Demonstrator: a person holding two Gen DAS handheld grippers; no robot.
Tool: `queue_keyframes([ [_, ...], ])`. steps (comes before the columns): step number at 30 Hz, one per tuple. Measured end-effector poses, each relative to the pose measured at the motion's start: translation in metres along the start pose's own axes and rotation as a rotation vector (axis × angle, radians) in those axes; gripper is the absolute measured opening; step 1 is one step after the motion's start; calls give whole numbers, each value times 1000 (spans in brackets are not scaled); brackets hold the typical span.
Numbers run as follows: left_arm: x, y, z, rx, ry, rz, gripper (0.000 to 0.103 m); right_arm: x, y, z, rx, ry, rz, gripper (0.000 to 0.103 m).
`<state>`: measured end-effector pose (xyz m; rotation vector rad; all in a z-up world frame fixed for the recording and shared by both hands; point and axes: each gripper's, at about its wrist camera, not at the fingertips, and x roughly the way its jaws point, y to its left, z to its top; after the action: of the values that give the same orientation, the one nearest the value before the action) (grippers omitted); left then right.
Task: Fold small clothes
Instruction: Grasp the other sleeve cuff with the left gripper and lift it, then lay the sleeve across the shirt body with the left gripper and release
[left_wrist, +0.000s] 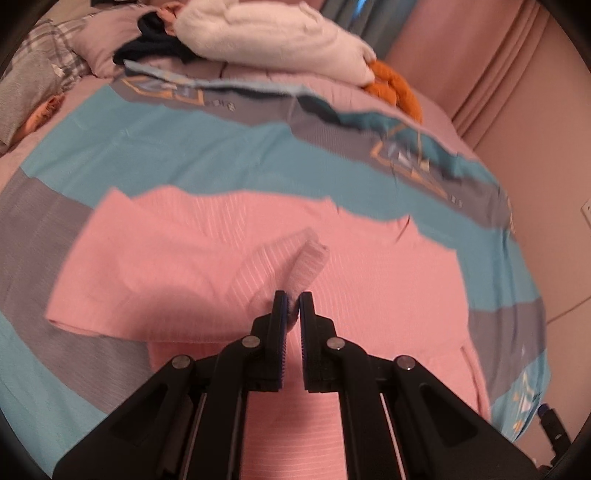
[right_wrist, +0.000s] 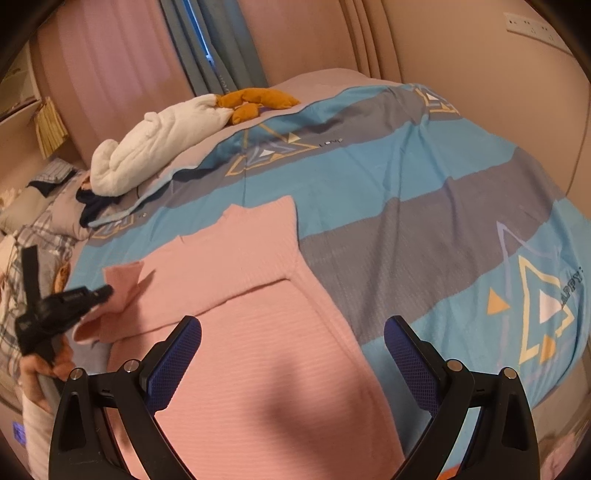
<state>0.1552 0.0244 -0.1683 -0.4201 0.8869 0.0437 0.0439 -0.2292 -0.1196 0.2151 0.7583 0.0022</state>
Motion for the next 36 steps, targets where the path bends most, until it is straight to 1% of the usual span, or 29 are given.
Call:
queue_keyframes([
  [5, 18, -3, -11, 11, 68, 11, 7, 3, 0, -2, -1, 15, -2, 99],
  [8, 20, -2, -14, 6, 83, 19, 9, 6, 1, -2, 0, 27, 1, 99],
  [9, 19, -2, -14, 3, 88, 15, 13, 7, 1, -2, 1, 31, 4, 99],
  [10, 16, 0, -14, -3, 97, 3, 21, 8, 1, -2, 2, 36, 7, 99],
  [11, 14, -1, -13, -9, 99, -8, 26, 9, 1, -1, 3, 40, 13, 99],
  [13, 0, 1, -9, -26, 75, -30, 43, 10, 4, 2, -2, 45, 24, 99],
  [14, -8, 2, -7, -32, 59, -34, 48, 11, 6, 4, -7, 45, 29, 99],
  [16, -29, 7, -1, -59, 22, -51, 72, 12, 13, 9, -24, 44, 43, 99],
  [18, -47, 12, 5, -84, -3, -71, 81, 15, 22, 15, -44, 48, 70, 99],
  [20, -69, 20, 11, -99, -34, -95, 86, 20, 31, 20, -61, 57, 103, 99],
  [21, -78, 23, 13, -107, -42, -92, 91, 24, 40, 23, -74, 68, 130, 99],
  [25, -112, 43, 12, -147, -86, -72, 93, 43, 69, 32, -112, 113, 224, 98],
  [26, -117, 47, 11, -160, -93, -67, 94, 50, 76, 34, -121, 130, 248, 97],
  [27, -122, 54, 9, -180, -103, -62, 94, 59, 85, 35, -126, 154, 274, 90],
  [28, -125, 59, 6, -198, -112, -57, 94, 72, 97, 37, -126, 194, 313, 87],
  [29, -129, 66, 3, -219, -120, -50, 94, 79, 102, 38, -121, 215, 337, 82],
  [30, -131, 74, 0, -241, -126, -43, 94, 95, 112, 38, -101, 263, 383, 79],
  [31, -132, 80, -3, -262, -129, -40, 93, 103, 119, 37, -91, 291, 403, 76],
  [32, -132, 88, -7, -288, -126, -38, 92, 116, 127, 36, -79, 330, 426, 67],
  [33, -131, 97, -11, -312, -118, -36, 92, 132, 138, 33, -73, 373, 441, 62],
  [34, -131, 102, -14, -326, -113, -34, 91, 144, 147, 30, -73, 400, 447, 60],
  [36, -131, 115, -20, -355, -104, -18, 88, 163, 161, 24, -78, 445, 429, 53],
])
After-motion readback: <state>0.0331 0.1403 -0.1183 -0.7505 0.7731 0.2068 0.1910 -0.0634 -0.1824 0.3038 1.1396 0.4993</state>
